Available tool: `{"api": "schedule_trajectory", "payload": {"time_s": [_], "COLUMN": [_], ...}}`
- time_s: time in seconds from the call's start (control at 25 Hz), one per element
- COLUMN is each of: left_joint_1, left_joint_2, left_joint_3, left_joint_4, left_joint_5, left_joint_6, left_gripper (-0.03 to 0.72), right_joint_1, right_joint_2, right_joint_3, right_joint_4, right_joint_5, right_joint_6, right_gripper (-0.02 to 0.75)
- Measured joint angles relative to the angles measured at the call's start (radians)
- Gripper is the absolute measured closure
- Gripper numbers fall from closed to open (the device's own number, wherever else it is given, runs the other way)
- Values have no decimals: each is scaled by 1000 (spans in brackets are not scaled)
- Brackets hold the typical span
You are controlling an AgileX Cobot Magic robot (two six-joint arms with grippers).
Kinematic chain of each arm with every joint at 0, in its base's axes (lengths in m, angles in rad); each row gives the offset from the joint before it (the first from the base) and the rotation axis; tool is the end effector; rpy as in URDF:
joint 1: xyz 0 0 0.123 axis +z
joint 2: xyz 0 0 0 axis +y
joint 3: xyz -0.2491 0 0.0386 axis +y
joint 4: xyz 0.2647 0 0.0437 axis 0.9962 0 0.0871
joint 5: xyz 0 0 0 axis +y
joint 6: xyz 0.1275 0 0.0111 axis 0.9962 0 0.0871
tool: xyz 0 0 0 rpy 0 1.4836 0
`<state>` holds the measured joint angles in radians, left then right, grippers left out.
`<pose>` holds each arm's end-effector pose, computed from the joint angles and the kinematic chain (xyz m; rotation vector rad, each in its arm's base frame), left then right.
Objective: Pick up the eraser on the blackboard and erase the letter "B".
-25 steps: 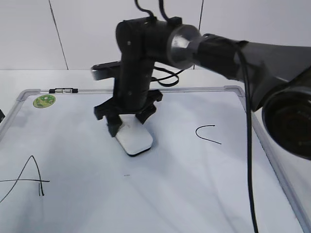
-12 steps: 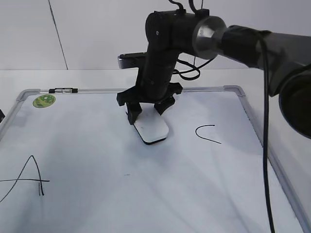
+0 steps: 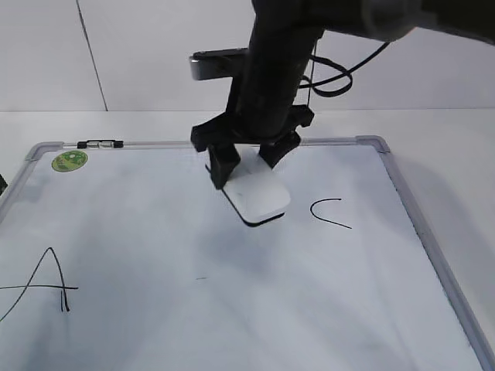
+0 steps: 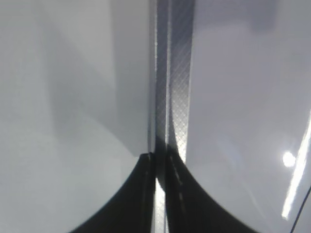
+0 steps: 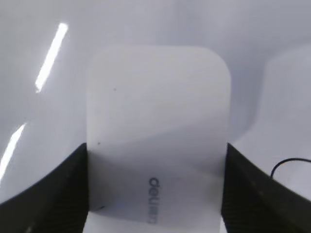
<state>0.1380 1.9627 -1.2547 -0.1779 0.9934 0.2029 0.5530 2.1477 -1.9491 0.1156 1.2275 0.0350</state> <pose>0.3549 0.0301 0.0730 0.0555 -3.1144 0.2373 0.3891 0.2565 0.1776 -0.7160 2.8530 0.2590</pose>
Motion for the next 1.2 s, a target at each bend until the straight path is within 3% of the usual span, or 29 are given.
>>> {"api": "schedule_trajectory", "payload": {"time_s": [0.52,1.2], "left_joint_1": [0,0], "left_joint_2": [0,0], "left_joint_3": [0,0], "left_joint_4": [-4,3], "left_joint_5": [-2,-16], "left_joint_6": [0,0], "left_gripper": [657,657], "right_joint_1": [282,296], "right_joint_2": [36,156], "right_joint_3": [81,57], "right_joint_4": [8,-37], "right_joint_5": [0,-77], "right_joint_6": [-8,-46], "right_gripper": [223,223]}}
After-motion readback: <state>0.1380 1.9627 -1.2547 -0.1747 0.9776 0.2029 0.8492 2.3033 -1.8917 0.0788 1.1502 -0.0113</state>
